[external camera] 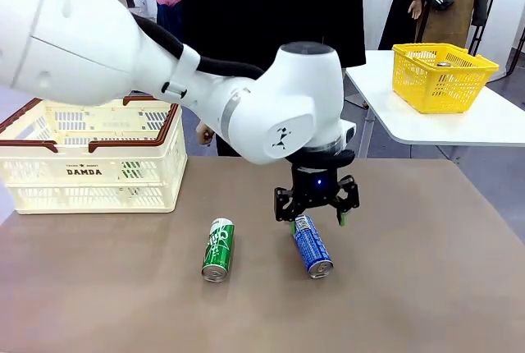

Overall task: Place the drinks into the Shopping basket.
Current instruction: Pick up one drink and place it into the Shopping basket.

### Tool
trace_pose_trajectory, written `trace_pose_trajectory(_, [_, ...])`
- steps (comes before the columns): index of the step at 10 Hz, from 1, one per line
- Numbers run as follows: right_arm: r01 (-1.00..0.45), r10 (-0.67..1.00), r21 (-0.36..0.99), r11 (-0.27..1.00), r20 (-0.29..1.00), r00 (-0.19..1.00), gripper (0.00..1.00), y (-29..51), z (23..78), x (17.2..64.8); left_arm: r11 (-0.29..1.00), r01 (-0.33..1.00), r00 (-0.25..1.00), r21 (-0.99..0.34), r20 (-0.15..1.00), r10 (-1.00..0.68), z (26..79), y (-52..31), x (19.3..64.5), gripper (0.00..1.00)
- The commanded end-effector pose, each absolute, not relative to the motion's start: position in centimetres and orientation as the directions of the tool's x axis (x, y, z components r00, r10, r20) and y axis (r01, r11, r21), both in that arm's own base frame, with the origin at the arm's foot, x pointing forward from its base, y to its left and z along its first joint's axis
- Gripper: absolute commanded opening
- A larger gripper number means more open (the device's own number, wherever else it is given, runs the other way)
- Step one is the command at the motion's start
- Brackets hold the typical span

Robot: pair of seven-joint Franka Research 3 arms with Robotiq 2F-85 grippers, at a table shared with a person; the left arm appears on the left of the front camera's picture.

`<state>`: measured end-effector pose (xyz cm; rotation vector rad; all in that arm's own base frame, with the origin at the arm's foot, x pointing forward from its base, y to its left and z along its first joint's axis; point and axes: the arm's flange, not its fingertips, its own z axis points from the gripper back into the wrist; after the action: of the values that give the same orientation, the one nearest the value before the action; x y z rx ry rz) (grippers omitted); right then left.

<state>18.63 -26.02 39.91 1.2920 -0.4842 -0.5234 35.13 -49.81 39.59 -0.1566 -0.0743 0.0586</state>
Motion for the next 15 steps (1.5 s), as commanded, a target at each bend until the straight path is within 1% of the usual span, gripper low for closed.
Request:
trace_pose_trajectory(1, [0.083,-0.612,0.977,0.195,0.055,0.789,1.0,-26.0,40.2,18.6,0.991,-0.09,0.993,-0.1,0.069,0.097,37.6,-51.0,36.4,1.0])
trace_pose_trajectory(3, [0.083,-0.612,0.977,0.195,0.055,0.789,1.0,-26.0,40.2,18.6,0.991,-0.085,0.995,-0.103,0.041,0.09,34.8,-51.6,38.1,1.0])
trace_pose_trajectory(4, [0.083,-0.612,0.977,0.195,0.055,0.789,1.0,-26.0,40.2,18.6,0.993,-0.078,0.997,-0.084,0.016,0.08,33.5,-51.9,38.7,1.0])
trace_pose_trajectory(6, [0.083,-0.612,0.977,0.195,0.055,0.789,1.0,-26.0,40.2,18.6,0.992,-0.12,0.992,-0.036,-0.044,0.118,31.0,-52.3,39.9,1.0])
trace_pose_trajectory(8, [0.083,-0.612,0.977,0.195,0.055,0.789,1.0,-26.0,40.2,18.6,0.992,-0.122,0.991,-0.02,-0.057,0.121,30.1,-52.7,40.3,1.0])
trace_pose_trajectory(10, [0.083,-0.612,0.977,0.195,0.055,0.789,1.0,-26.0,40.2,18.6,0.992,-0.124,0.991,-0.029,-0.055,0.123,30.0,-52.6,40.3,1.0])
trace_pose_trajectory(11, [0.083,-0.612,0.977,0.195,0.055,0.789,1.0,-26.0,40.2,18.6,0.992,-0.119,0.991,-0.032,-0.071,0.117,30.0,-52.6,40.3,1.0])
trace_pose_trajectory(12, [0.083,-0.612,0.977,0.195,0.055,0.789,1.0,-26.0,40.2,18.6,0.993,-0.119,0.991,-0.022,-0.063,0.117,30.0,-52.5,40.4,0.86])
trace_pose_trajectory(13, [0.083,-0.612,0.977,0.195,0.055,0.789,1.0,-26.0,40.2,18.6,0.992,-0.121,0.99,-0.033,-0.07,0.118,30.0,-52.4,40.3,0.28])
trace_pose_trajectory(14, [0.083,-0.612,0.977,0.195,0.055,0.789,1.0,-26.0,40.2,18.6,0.992,-0.123,0.99,-0.034,-0.069,0.12,30.0,-52.3,40.3,0.0])
trace_pose_trajectory(15, [0.083,-0.612,0.977,0.195,0.055,0.789,1.0,-26.0,40.2,18.6,0.992,-0.121,0.99,-0.042,-0.072,0.118,30.0,-52.1,40.5,0.0])
